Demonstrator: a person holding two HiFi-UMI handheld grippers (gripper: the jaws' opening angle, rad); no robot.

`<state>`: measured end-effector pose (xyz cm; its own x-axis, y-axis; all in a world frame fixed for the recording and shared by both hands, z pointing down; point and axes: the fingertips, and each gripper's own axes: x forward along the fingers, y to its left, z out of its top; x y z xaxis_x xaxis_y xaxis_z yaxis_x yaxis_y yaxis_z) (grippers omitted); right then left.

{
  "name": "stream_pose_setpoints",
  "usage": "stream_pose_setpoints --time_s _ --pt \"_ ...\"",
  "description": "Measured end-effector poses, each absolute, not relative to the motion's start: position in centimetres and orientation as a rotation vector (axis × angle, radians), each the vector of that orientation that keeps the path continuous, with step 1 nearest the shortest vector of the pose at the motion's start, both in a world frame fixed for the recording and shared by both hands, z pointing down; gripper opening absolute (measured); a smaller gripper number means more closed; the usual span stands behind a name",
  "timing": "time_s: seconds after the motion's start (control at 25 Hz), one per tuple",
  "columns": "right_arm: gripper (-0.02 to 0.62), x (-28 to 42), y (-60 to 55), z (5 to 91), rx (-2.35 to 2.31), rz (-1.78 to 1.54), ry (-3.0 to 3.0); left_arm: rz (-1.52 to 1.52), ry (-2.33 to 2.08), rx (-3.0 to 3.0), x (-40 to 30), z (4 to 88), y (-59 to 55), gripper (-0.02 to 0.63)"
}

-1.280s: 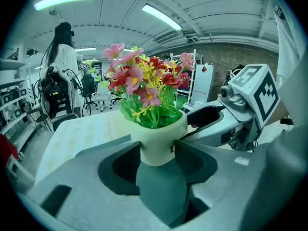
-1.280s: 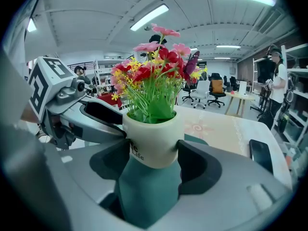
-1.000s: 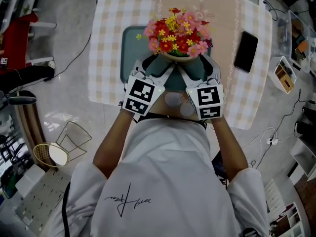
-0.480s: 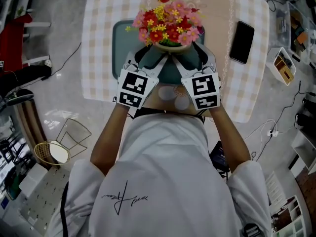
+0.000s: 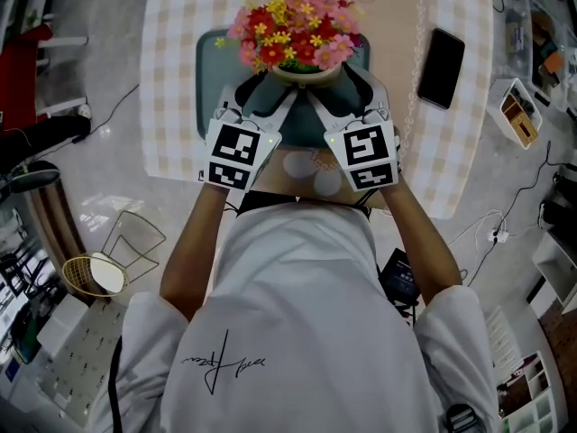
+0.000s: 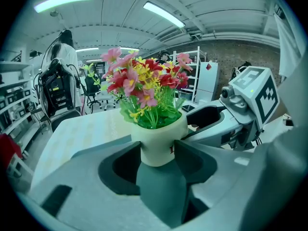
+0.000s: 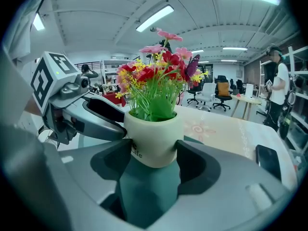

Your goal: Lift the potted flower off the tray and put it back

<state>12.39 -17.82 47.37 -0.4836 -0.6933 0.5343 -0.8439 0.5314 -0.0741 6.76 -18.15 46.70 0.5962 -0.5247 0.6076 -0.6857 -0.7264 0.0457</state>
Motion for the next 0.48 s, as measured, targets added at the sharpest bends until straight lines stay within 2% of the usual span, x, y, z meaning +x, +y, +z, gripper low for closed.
stream_pose_setpoints --time_s 0.48 --pt "0.299 12.53 -18.37 47.97 1.248 0.432 -2.336 0.849 -1.012 2.557 6.91 47.2 -18.7 0.216"
